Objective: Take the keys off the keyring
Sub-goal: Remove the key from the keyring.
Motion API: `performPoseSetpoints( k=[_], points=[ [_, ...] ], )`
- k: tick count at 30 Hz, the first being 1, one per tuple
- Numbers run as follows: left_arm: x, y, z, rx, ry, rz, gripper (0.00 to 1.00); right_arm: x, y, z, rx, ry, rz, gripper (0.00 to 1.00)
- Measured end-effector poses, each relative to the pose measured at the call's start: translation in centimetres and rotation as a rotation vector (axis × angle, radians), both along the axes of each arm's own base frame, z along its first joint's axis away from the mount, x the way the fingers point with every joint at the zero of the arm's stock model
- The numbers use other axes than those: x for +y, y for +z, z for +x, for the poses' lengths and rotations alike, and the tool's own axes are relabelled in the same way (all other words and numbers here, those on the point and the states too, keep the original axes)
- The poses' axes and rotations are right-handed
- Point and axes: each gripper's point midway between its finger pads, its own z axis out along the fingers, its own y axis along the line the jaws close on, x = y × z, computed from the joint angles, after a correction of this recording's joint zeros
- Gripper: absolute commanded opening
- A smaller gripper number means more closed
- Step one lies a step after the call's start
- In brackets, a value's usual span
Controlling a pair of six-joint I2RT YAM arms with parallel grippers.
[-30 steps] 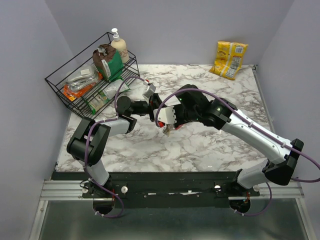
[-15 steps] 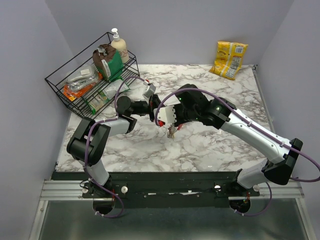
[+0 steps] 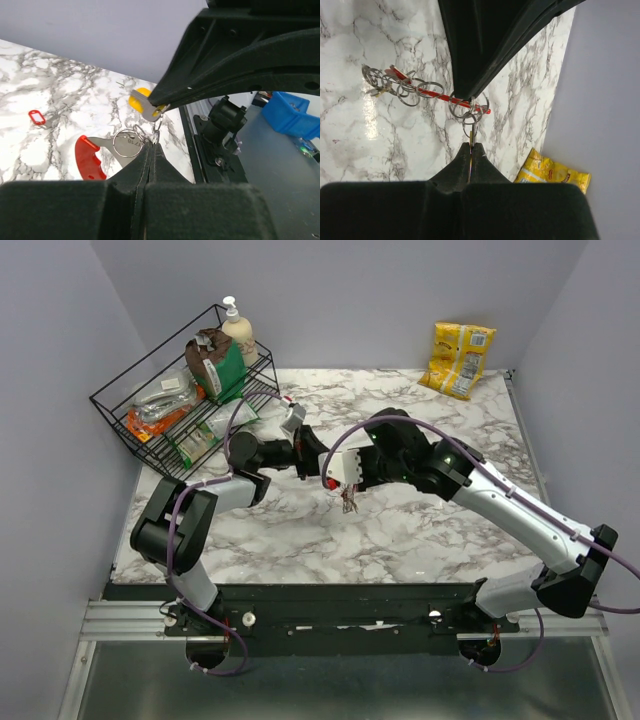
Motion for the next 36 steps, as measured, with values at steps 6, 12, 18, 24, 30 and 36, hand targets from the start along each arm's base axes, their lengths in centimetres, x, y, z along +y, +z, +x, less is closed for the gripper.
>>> performPoseSetpoints(
  k=[6,12,18,24,30,36],
  points=[
    [0.3,0.4,0.6,0.005,0.030,-0.012,0.00,0.0,-0.4,-0.4,-0.001,0.024,0.032,0.01],
    [0.5,0.0,0.8,0.050,0.062,-0.015,0.00,0.8,-2.2,-0.7,0.036,0.050,0.037,0.01],
    [0.8,-0.3,0.4,0.074,0.074,-0.012,0.00,1.7,-4.2,-0.9,0.087,0.066,0.037,0.01],
    [0.8,-0.3,0.6,0.084,0.088,-0.015,0.00,2.5,-4.4,-1.4,0.105,0.080,0.057,0.01],
    [0.9,-0.5,0.7,0.091,0.104,-0.018,0.00,3.5,-4.5,-1.7,0.147,0.083,0.083,0.01],
    [0.9,-0.3,0.7,0.089,0.107,-0.020,0.11,3.9,-4.4,-1.9,0.152,0.086,0.090,0.01]
  ],
)
